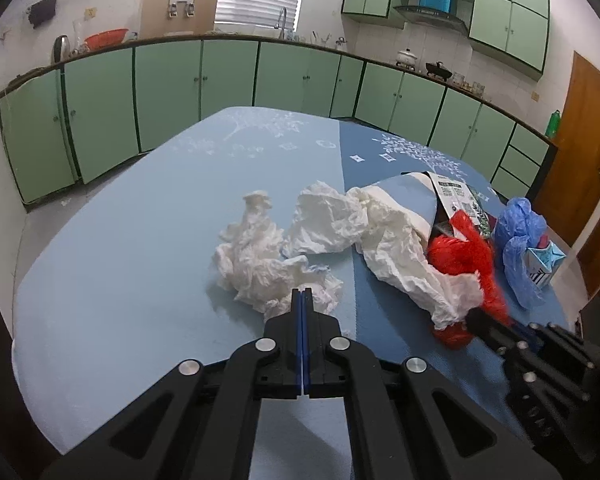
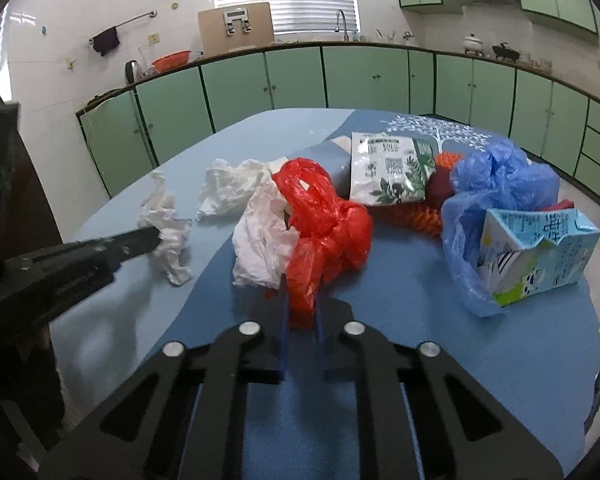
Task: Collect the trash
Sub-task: 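Grasp white tissue with the left tool while the right tool grasps the red plastic bag, then carry the tissue and red bag over the black bin, then open both tools to drop tissue and red bag into the bin, then move both tools back over the remaining trash on the table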
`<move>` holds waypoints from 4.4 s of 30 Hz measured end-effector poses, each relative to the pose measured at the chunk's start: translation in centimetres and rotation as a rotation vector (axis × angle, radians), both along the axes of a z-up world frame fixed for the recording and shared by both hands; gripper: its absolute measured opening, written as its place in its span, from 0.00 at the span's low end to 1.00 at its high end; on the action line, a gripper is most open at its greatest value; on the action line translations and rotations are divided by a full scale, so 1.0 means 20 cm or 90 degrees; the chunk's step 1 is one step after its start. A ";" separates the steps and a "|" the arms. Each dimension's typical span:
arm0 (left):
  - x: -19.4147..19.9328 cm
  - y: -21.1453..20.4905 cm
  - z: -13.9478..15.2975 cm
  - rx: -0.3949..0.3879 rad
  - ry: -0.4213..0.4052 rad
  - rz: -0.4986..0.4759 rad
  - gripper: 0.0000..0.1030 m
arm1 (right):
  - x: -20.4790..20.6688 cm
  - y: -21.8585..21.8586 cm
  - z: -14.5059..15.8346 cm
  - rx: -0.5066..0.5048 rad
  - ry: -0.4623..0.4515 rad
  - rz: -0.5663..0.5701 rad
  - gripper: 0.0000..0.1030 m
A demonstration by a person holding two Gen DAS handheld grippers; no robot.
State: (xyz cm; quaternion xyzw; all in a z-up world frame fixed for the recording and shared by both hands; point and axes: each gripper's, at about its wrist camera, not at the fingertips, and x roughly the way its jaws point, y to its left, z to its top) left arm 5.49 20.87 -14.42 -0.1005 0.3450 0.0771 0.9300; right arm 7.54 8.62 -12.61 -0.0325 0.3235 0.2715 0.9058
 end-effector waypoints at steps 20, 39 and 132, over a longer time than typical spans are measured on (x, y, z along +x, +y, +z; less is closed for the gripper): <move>0.04 0.07 -0.01 -0.014 0.015 0.054 0.10 | 0.00 -0.18 0.17 0.015 -0.065 -0.042 0.07; -0.01 -0.35 0.48 -0.020 -0.136 -0.109 0.09 | -0.05 -0.51 0.48 0.042 -0.151 -0.104 0.07; 0.31 -0.84 0.45 0.076 -0.157 -0.198 0.72 | 0.14 -1.21 0.26 0.039 -0.092 -0.310 0.85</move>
